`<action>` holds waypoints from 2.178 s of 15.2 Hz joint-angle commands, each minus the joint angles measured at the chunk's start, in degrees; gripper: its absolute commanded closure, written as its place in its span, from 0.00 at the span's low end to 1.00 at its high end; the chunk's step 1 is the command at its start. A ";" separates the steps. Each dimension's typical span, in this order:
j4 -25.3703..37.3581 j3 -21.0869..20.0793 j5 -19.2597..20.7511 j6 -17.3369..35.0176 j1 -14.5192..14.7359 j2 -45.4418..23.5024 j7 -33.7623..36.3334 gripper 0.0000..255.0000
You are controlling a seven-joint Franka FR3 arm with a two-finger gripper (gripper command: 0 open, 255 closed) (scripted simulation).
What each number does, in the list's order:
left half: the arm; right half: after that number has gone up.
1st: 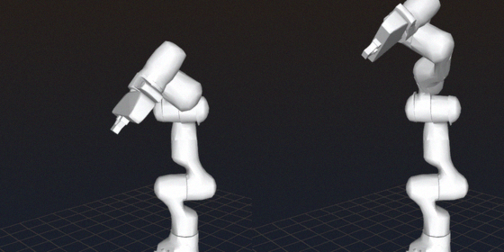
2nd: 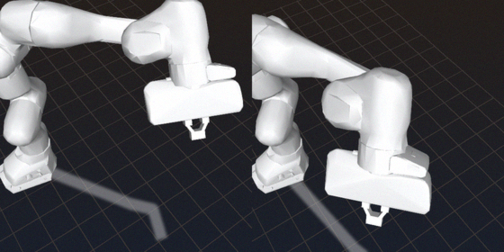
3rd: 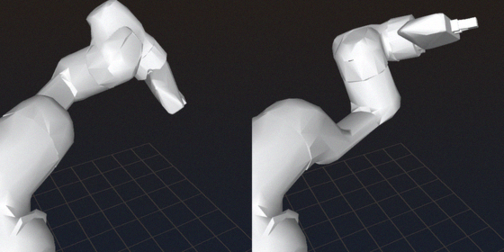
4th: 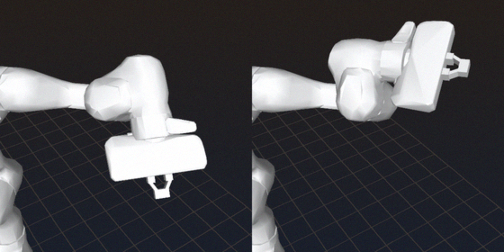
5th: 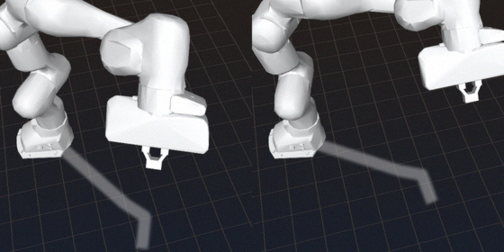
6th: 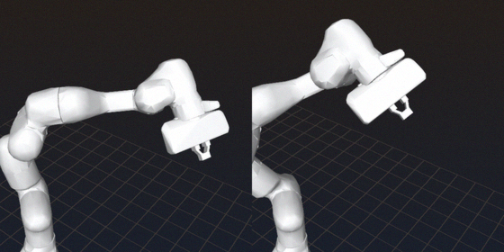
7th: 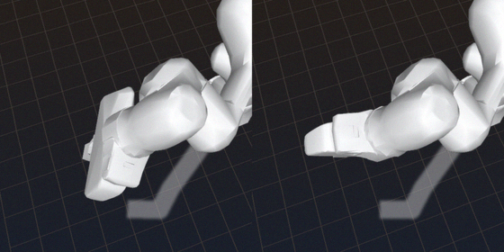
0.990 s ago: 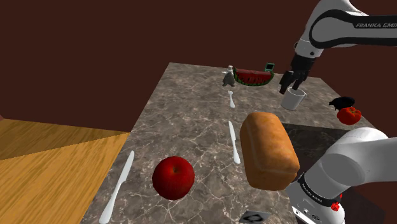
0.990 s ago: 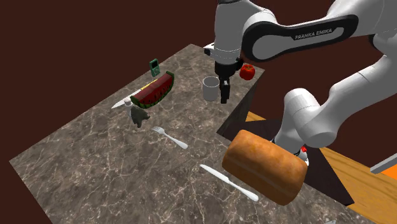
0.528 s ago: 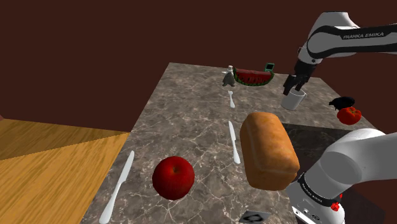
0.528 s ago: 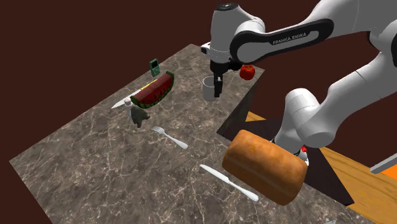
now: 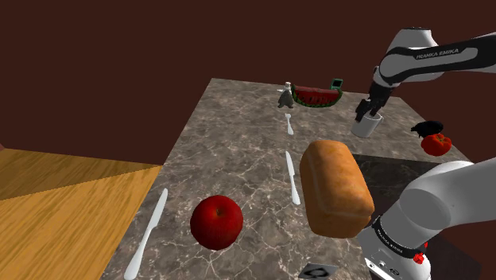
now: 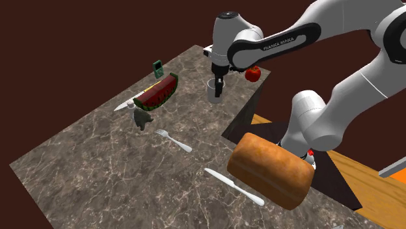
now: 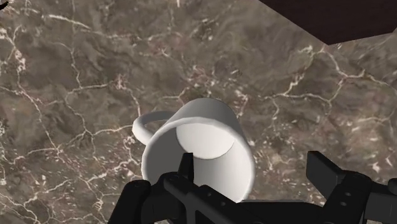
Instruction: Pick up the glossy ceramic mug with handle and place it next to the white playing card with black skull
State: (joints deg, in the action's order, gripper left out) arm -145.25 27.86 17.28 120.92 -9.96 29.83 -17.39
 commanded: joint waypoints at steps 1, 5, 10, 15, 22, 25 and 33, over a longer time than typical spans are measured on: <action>-0.86 0.44 0.11 1.76 0.07 -0.85 -0.01 0.00; -2.03 1.06 0.26 4.09 0.12 -2.01 -0.09 0.00; -2.03 1.07 0.25 4.10 0.12 -2.02 -0.09 0.00; -2.02 1.06 0.25 4.09 0.13 -2.01 -0.09 1.00; -1.53 0.85 0.19 3.19 0.11 -1.60 -0.08 1.00; 0.04 0.21 -0.05 0.55 0.11 -0.52 -0.09 1.00; 4.70 -1.33 -0.83 -6.20 0.26 1.60 -0.24 1.00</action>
State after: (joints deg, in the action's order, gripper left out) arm -141.12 26.75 16.56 115.55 -9.73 31.17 -17.64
